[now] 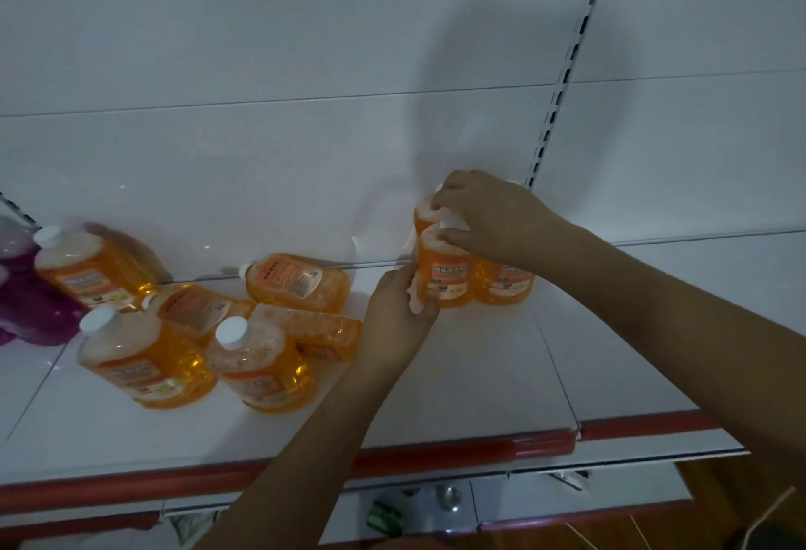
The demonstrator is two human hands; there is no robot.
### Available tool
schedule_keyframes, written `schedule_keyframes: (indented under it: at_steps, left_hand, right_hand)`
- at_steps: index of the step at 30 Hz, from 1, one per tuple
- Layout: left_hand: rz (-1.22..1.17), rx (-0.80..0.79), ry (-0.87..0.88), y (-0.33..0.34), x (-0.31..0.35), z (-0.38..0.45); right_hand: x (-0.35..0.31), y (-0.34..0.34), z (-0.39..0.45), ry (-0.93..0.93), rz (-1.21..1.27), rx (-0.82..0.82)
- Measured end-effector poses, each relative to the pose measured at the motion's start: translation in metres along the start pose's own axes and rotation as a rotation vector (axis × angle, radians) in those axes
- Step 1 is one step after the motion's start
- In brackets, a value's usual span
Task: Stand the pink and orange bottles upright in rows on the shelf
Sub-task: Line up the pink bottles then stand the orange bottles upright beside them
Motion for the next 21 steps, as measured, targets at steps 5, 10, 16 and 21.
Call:
schedule_keyframes:
  at_steps: [5, 10, 16, 21]
  left_hand:
    - [-0.044, 0.125, 0.060, -0.046, -0.010, -0.062]
    - [0.078, 0.467, -0.019, -0.107, -0.065, -0.136]
    - [-0.054, 0.503, -0.283, -0.129, -0.131, -0.161]
    - [-0.209, 0.270, -0.286, -0.110, -0.149, -0.139]
  right_hand:
    - [-0.055, -0.006, 0.004, -0.120, 0.288, 0.114]
    - [-0.143, 0.036, 0.002, -0.254, 0.534, -0.047]
    - [-0.194, 0.089, 0.007, -0.308, 0.579, -0.092]
    - [-0.197, 0.095, 0.010, -0.277, 0.619, -0.074]
Point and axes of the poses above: each hand's wrist, its own z-axis towards the middle knuckle, its own y-axis out of the palm, x = y × z, the point moved 8 cm from there along z, towards the middle knuckle, and after that the axes turned 8 degrees about z, right-handed, at the moved point
